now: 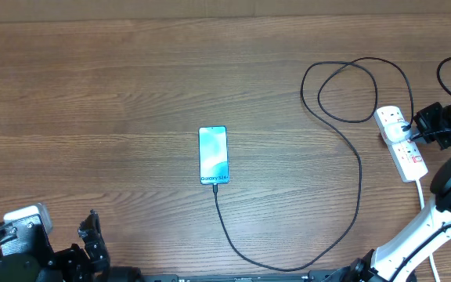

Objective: Plug charger to phone and switch on socket
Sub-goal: 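Press the orange switch down with the closed right gripper, then lift the right gripper up and away from the power strip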

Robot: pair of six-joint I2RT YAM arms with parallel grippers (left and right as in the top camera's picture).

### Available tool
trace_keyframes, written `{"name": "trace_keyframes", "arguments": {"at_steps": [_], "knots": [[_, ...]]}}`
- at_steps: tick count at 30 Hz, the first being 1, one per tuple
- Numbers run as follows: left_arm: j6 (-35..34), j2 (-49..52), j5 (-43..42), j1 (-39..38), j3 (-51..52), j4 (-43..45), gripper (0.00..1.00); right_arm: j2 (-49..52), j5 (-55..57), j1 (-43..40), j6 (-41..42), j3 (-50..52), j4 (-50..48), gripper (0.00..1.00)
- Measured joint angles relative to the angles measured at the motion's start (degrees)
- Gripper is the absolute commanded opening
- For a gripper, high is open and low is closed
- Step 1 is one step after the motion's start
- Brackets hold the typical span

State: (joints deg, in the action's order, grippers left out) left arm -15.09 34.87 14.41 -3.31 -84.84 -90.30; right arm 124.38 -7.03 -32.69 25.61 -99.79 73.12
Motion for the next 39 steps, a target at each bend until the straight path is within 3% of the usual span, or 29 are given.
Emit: {"name": "trace_keyframes", "arguments": {"at_steps": [23, 31, 39], "knots": [[0.0, 0.0, 0.0, 0.0, 0.0, 0.0, 1.0, 2.0, 1.7, 1.0, 0.3, 0.1, 0.6, 0.04], [0.0, 0.0, 0.0, 0.6, 0.0, 0.0, 0.99, 1.6, 3.5, 0.9, 1.9, -3.7, 8.4, 0.04], [0.0, -4.6, 0.0, 6.2, 0.1, 0.0, 1.0, -13.4, 4.5, 1.7, 2.5, -5.3, 9.1, 0.04]]}}
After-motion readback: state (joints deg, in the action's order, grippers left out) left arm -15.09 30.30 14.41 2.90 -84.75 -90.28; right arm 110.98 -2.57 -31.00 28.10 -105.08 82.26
